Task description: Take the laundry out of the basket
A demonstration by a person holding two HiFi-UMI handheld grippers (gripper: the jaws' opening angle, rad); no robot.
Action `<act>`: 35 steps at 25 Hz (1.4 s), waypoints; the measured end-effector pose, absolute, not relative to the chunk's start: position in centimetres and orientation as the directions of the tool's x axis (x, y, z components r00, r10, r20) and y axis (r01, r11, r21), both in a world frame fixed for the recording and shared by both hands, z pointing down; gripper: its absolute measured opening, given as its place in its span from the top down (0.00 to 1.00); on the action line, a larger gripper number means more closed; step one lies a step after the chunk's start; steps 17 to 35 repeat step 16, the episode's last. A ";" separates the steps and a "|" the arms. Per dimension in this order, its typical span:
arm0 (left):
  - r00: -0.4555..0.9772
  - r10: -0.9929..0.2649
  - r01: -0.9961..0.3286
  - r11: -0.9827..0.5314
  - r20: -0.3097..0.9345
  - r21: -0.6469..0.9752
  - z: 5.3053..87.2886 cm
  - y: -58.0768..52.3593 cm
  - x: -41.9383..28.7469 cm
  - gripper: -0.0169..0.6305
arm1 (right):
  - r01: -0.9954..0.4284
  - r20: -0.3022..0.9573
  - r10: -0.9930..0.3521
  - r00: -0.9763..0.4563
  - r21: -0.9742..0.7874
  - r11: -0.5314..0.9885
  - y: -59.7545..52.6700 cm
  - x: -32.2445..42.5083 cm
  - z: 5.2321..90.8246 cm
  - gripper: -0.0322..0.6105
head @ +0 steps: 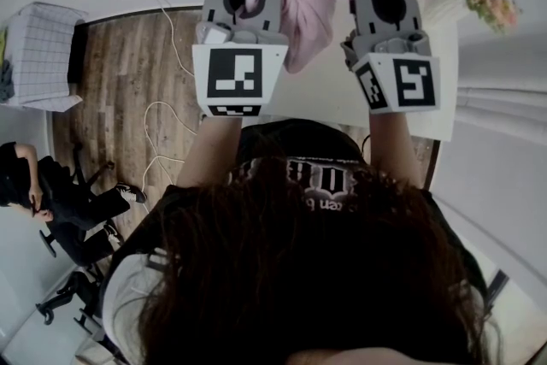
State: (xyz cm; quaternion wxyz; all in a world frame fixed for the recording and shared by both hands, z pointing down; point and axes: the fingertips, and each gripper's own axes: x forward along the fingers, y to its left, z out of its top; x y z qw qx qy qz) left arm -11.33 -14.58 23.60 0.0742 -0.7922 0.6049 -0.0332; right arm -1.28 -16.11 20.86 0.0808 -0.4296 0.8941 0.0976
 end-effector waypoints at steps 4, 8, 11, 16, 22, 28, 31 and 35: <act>0.264 -0.964 -0.954 -0.255 -0.036 -0.160 23.6 -14.6 -11.3 0.95 | -0.790 -0.232 -0.758 -0.609 0.103 0.604 -16.1 -0.9 20.7 0.91; 0.267 -0.963 -0.953 -0.259 -0.036 -0.161 23.7 -14.6 -11.0 0.95 | -0.790 -0.238 -0.757 -0.609 0.106 0.603 -16.0 -0.6 20.6 0.91; 0.272 -0.962 -0.952 -0.264 -0.032 -0.158 23.9 -14.6 -10.9 0.95 | -0.786 -0.241 -0.751 -0.614 0.110 0.608 -15.8 -0.6 20.6 0.91; 0.275 -0.961 -0.950 -0.267 -0.033 -0.161 23.9 -14.5 -10.7 0.95 | -0.789 -0.234 -0.756 -0.611 0.105 0.605 -15.9 -0.4 20.9 0.91; 0.275 -0.961 -0.950 -0.267 -0.033 -0.161 23.9 -14.5 -10.7 0.95 | -0.789 -0.234 -0.756 -0.611 0.105 0.605 -15.9 -0.4 20.9 0.91; 0.275 -0.961 -0.950 -0.267 -0.033 -0.161 23.9 -14.5 -10.7 0.95 | -0.789 -0.234 -0.756 -0.611 0.105 0.605 -15.9 -0.4 20.9 0.91; 0.275 -0.961 -0.950 -0.267 -0.033 -0.161 23.9 -14.5 -10.7 0.95 | -0.789 -0.234 -0.756 -0.611 0.105 0.605 -15.9 -0.4 20.9 0.91; 0.275 -0.961 -0.950 -0.267 -0.033 -0.161 23.9 -14.5 -10.7 0.95 | -0.789 -0.234 -0.756 -0.611 0.105 0.605 -15.9 -0.4 20.9 0.91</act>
